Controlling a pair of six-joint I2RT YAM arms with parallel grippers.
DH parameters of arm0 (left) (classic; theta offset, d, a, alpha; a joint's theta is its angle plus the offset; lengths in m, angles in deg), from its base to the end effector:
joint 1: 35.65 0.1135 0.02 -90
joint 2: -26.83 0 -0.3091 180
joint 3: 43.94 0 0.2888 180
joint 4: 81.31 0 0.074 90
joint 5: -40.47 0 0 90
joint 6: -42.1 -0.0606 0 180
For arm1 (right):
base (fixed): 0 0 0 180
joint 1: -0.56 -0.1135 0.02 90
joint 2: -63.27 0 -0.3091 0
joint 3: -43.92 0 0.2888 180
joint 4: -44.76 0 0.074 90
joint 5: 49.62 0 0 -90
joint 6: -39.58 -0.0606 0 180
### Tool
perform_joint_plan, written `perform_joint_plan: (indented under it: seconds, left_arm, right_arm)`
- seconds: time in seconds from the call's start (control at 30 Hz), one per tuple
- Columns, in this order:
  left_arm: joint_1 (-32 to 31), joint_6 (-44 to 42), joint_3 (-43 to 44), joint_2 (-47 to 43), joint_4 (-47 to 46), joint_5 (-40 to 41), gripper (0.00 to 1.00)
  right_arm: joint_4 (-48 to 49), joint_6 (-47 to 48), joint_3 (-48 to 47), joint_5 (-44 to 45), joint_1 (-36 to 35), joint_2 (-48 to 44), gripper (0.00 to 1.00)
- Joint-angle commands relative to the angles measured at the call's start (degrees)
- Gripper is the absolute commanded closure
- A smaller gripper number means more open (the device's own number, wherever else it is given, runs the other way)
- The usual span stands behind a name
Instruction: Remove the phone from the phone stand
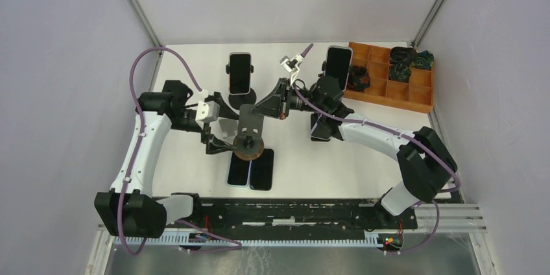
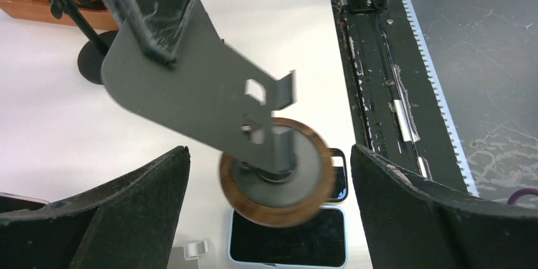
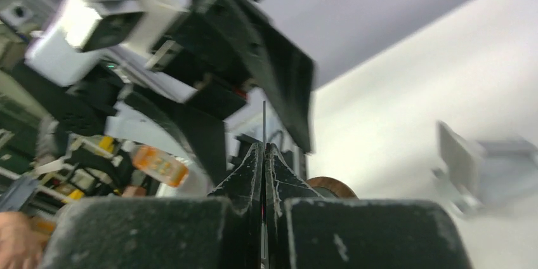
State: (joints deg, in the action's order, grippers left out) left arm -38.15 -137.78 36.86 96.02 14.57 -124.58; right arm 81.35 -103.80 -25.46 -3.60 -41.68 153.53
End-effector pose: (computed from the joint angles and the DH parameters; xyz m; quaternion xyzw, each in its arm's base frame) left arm 0.1993 -0.0673 0.3714 0.5927 0.5264 -0.4125 0.4489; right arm 0.2711 0.3030 0.3515 -0.2427 0.5862 0.6995 0.3289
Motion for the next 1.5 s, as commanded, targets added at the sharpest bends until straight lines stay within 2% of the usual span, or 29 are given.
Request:
perform_joint_plan:
  seconds: [0.0,0.1,0.27,0.47,0.63,0.93,1.23,1.37,1.4,1.47]
  left_arm:
    - [-0.15,0.67,2.35,-0.34,0.02,1.38,0.0]
    - [-0.12,1.18,3.95,-0.01,-0.45,4.01,0.0]
    - [0.03,9.89,5.07,-0.2,-6.91,6.55,0.0]
    - [-0.04,19.23,5.21,-1.16,-12.76,9.01,0.0]
    - [0.02,27.39,6.19,-0.98,-16.99,12.1,0.0]
    - [0.0,26.53,5.54,-1.7,-17.15,11.41,0.0]
    - [-0.05,26.34,5.46,-1.47,-17.1,11.32,0.0]
    - [0.03,24.91,4.94,-1.92,-17.15,10.94,0.0]
    - [0.03,24.83,4.75,-2.02,-17.24,10.74,0.0]
    - [0.01,25.96,4.58,-1.95,-17.93,10.83,0.0]
  right_arm:
    - [-17.4,17.64,-4.73,1.21,3.39,-2.92,1.0]
    - [-27.68,27.64,-7.24,4.26,5.41,-1.07,1.0]
    - [-37.85,38.29,-15.4,6.99,6.83,6.63,1.0]
    - [-39.78,43.87,-22.38,7.55,7.34,14.45,1.0]
    - [-37.97,44.01,-24.21,5.75,8.14,18.58,1.0]
    - [-28.34,39.01,-20.28,4.14,10.89,20.81,1.0]
    - [-6.75,20.86,-11.2,0.27,12.62,22.13,1.0]
    - [-7.97,21.69,-9.95,2.54,12.63,21.64,1.0]
    - [-9.14,22.68,-9.85,3.24,12.55,21.2,0.97]
    - [-11.55,24.9,-9.23,5.96,12.34,19.91,0.81]
